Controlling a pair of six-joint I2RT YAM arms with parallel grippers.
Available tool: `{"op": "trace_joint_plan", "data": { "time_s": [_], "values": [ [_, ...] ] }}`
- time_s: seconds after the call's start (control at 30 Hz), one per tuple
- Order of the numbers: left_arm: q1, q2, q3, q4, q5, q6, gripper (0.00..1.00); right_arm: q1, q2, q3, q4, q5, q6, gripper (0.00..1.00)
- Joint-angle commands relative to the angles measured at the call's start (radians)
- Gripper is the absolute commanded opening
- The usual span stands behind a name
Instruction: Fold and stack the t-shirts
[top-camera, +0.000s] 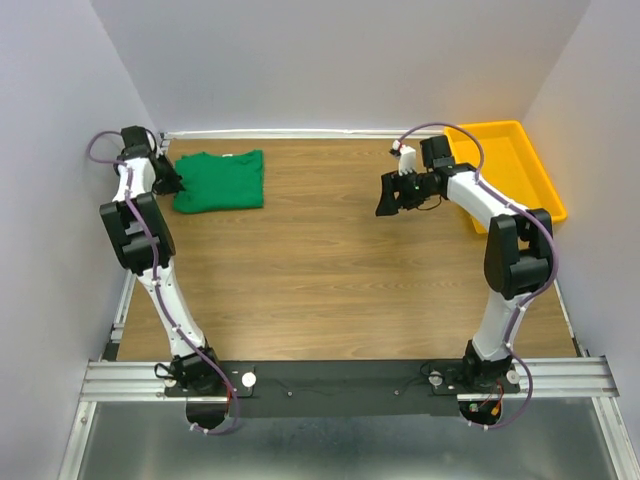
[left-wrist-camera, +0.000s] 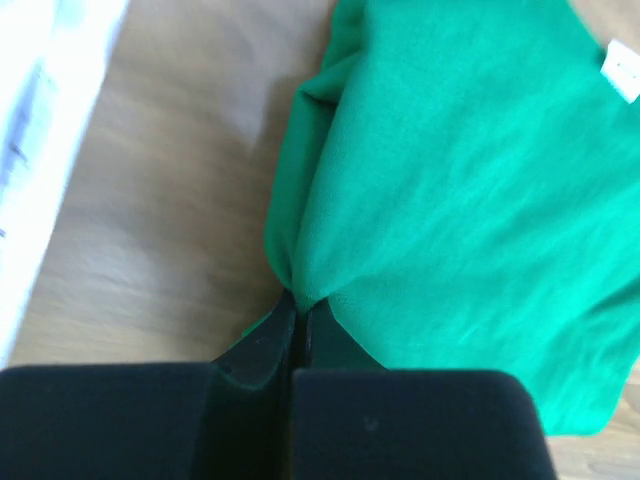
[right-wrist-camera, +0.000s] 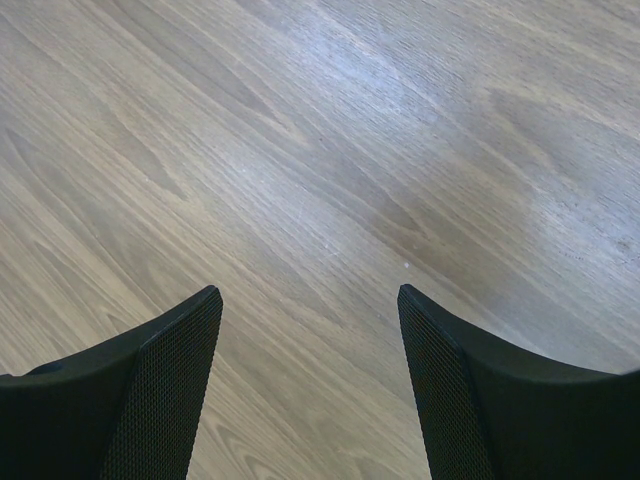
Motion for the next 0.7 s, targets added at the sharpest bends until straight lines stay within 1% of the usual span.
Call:
{"op": "trace_joint_plan", "data": {
  "time_s": [0.0, 0.03, 0.07, 0.13, 0.17, 0.2, 0.27, 0.3, 0.4, 0.43, 0.5, 0.53, 0.57, 0.6, 0.63, 0.67],
  "values": [
    [0.029, 0.028, 0.096, -0.1, -0.075, 0.039, 0.1, -0.006, -0.048, -0.022, -0.001, 0.022, -0.02, 0.79],
    [0.031, 0.021, 0.098, -0.1, -0.084, 0.039, 0.16, -0.006, -0.049, -0.024, -0.001, 0.022, -0.02, 0.79],
    [0.031, -0.004, 0.099, -0.099, -0.111, 0.039, 0.36, -0.006, -0.053, -0.024, -0.001, 0.027, -0.023, 0.79],
    [0.031, -0.037, 0.092, -0.094, -0.144, 0.039, 0.42, -0.006, -0.057, -0.027, -0.001, 0.033, -0.028, 0.79],
    [0.032, -0.086, 0.078, -0.085, -0.155, 0.038, 0.45, -0.006, -0.06, -0.027, 0.001, 0.034, -0.031, 0.79],
    [0.031, -0.114, 0.061, -0.071, -0.188, 0.038, 0.53, -0.006, -0.06, -0.027, 0.001, 0.037, -0.032, 0.79],
    [0.032, -0.172, -0.005, -0.025, -0.225, 0.039, 0.61, -0.006, -0.06, -0.022, -0.001, 0.047, -0.035, 0.79],
    [0.032, -0.224, -0.025, -0.011, -0.28, 0.049, 0.65, -0.006, -0.062, -0.021, -0.001, 0.048, -0.037, 0.79],
    [0.031, -0.317, -0.085, 0.015, -0.31, 0.053, 0.65, -0.006, -0.074, -0.016, -0.001, 0.064, -0.049, 0.8],
    [0.031, -0.346, -0.106, 0.045, -0.294, 0.056, 0.65, -0.006, -0.08, -0.016, -0.001, 0.079, -0.063, 0.8],
    [0.023, -0.477, -0.227, 0.116, -0.197, 0.062, 0.63, -0.007, -0.097, -0.016, -0.001, 0.106, -0.078, 0.8],
    [0.006, -0.533, -0.279, 0.206, -0.155, 0.067, 0.63, -0.006, -0.118, -0.017, -0.002, 0.123, -0.101, 0.8],
    [-0.007, -0.641, -0.38, 0.248, -0.065, 0.069, 0.63, -0.009, -0.135, -0.021, 0.002, 0.167, -0.113, 0.81],
    [-0.032, -0.7, -0.434, 0.341, -0.014, 0.078, 0.64, -0.012, -0.169, -0.025, 0.013, 0.192, -0.129, 0.82],
    [-0.04, -0.76, -0.55, 0.395, 0.04, 0.072, 0.66, -0.015, -0.196, -0.031, 0.026, 0.236, -0.134, 0.84],
    [-0.041, -0.879, -0.618, 0.456, 0.166, 0.052, 0.74, -0.028, -0.221, -0.056, 0.065, 0.254, -0.137, 0.86]
  ]
}}
